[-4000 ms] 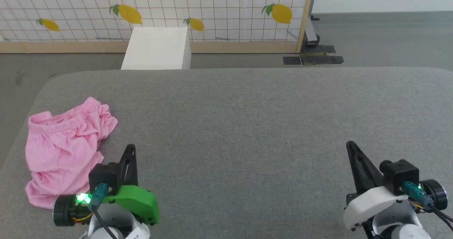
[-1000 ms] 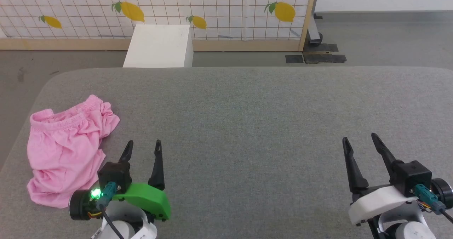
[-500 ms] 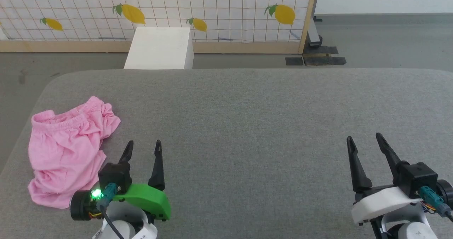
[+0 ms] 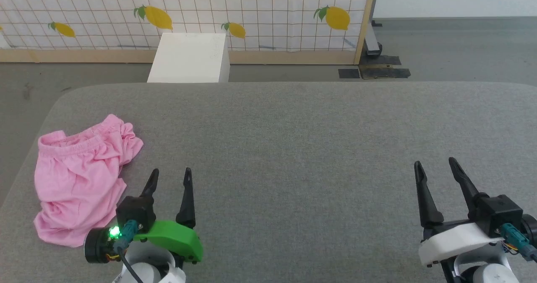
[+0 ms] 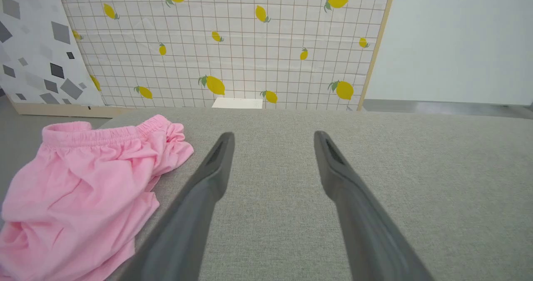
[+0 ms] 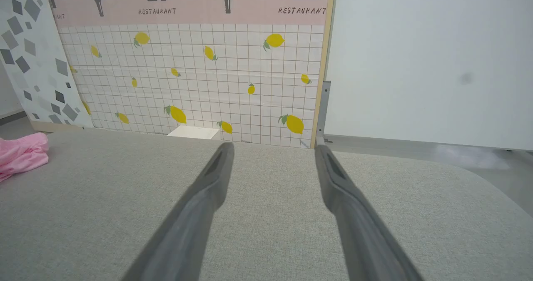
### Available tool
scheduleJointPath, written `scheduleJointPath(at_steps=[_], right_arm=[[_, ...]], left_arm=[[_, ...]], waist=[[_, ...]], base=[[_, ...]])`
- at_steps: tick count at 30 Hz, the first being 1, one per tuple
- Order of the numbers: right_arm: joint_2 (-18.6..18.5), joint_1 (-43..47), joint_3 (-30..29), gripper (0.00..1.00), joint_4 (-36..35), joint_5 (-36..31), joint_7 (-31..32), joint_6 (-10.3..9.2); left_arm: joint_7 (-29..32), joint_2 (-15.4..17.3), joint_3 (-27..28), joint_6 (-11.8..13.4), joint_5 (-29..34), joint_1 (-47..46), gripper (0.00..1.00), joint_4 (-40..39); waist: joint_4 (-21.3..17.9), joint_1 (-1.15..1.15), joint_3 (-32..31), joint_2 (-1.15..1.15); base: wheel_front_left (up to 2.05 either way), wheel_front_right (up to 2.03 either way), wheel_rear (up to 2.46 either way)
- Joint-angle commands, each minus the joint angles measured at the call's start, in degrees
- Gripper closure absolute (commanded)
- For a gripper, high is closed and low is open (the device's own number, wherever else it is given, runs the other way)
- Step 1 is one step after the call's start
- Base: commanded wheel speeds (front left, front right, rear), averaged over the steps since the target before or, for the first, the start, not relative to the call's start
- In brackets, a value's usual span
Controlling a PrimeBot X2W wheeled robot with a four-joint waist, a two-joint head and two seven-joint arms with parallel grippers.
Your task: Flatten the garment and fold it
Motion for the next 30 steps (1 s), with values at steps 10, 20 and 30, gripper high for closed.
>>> scheduleJointPath(at_steps=[10,20,30], right_arm=[[0.1,-0.1,-0.4,0.00,0.7,0.8,-1.7,-0.06],[0.1,-0.1,-1.5,0.00,0.7,0.5,-2.9,-0.07],[0.2,0.1,-2.7,0.00,0.5,0.1,-4.1,-0.08]], left_arm=[[-1.9,-0.1,0.0,-0.3,-1.5,-1.3,0.00,1.2],[-3.0,-0.1,-1.0,-0.4,-1.3,-2.8,0.00,2.8],[-4.2,0.3,-0.5,0.1,-1.4,-3.7,0.00,4.1]], waist=[[0.4,0.00,0.3,0.00],[3.0,0.00,0.5,0.00],[16.4,0.00,0.7,0.00]], base=[[0.00,0.00,0.00],[0.00,0.00,0.00],[0.00,0.00,0.00]])
